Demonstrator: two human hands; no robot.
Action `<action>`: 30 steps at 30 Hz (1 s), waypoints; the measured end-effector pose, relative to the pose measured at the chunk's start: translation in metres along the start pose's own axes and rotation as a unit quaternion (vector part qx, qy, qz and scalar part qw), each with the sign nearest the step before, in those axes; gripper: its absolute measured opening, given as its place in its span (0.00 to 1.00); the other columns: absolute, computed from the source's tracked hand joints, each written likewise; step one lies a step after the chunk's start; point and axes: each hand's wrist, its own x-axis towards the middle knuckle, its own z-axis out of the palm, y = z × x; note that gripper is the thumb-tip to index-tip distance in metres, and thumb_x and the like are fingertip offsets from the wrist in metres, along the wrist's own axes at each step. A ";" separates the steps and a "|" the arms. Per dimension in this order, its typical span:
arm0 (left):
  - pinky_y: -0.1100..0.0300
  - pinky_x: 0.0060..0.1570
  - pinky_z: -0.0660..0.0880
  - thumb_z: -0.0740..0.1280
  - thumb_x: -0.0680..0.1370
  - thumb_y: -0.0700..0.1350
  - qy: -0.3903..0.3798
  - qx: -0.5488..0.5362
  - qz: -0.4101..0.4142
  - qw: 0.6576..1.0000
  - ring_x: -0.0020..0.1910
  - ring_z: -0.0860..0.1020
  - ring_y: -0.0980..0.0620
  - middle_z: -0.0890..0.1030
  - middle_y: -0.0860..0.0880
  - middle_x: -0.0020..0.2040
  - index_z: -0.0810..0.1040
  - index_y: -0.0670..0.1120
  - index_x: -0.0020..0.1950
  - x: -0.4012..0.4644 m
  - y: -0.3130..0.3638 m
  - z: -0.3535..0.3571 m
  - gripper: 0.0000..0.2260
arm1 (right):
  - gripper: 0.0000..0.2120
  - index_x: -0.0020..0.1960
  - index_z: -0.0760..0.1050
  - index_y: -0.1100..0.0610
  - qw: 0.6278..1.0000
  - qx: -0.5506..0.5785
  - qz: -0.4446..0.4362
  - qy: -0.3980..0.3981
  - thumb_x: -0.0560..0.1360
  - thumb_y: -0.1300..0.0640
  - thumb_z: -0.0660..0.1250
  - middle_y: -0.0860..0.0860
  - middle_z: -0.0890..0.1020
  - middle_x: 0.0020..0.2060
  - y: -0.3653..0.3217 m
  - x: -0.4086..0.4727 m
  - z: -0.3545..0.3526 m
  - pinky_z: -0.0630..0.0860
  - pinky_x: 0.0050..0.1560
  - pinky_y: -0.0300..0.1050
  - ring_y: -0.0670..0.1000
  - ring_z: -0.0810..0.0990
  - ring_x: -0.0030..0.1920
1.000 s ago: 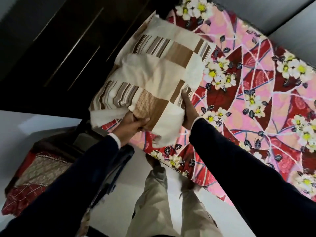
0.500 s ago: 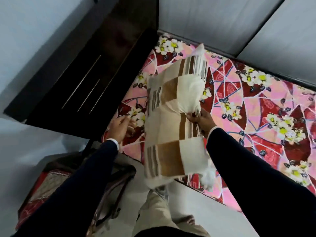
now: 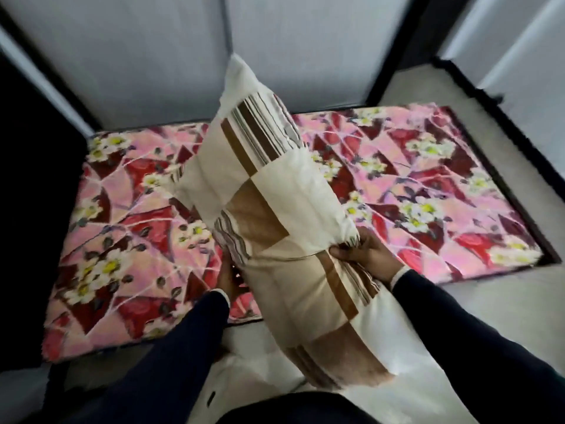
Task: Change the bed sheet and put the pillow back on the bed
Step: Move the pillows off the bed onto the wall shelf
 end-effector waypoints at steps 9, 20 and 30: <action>0.45 0.70 0.69 0.69 0.70 0.71 -0.197 0.090 0.144 0.966 0.71 0.73 0.40 0.78 0.43 0.69 0.76 0.47 0.72 -0.019 -0.039 0.309 0.38 | 0.36 0.68 0.72 0.48 0.971 -0.031 -0.009 0.236 0.62 0.60 0.77 0.45 0.84 0.57 0.002 -0.200 -0.250 0.77 0.59 0.43 0.48 0.81 0.58; 0.47 0.73 0.67 0.77 0.67 0.65 -0.368 0.254 0.259 0.856 0.69 0.75 0.51 0.78 0.52 0.68 0.73 0.51 0.73 -0.048 -0.159 0.710 0.38 | 0.35 0.68 0.74 0.54 0.829 0.162 -0.018 0.535 0.67 0.39 0.77 0.51 0.86 0.55 0.076 -0.356 -0.468 0.81 0.56 0.50 0.53 0.86 0.53; 0.54 0.60 0.77 0.74 0.72 0.51 -0.521 0.267 0.202 0.785 0.61 0.81 0.45 0.83 0.47 0.59 0.75 0.46 0.64 -0.179 -0.273 1.020 0.23 | 0.39 0.71 0.69 0.44 0.717 0.130 -0.058 0.682 0.64 0.33 0.77 0.44 0.83 0.59 0.037 -0.508 -0.700 0.79 0.60 0.50 0.47 0.84 0.56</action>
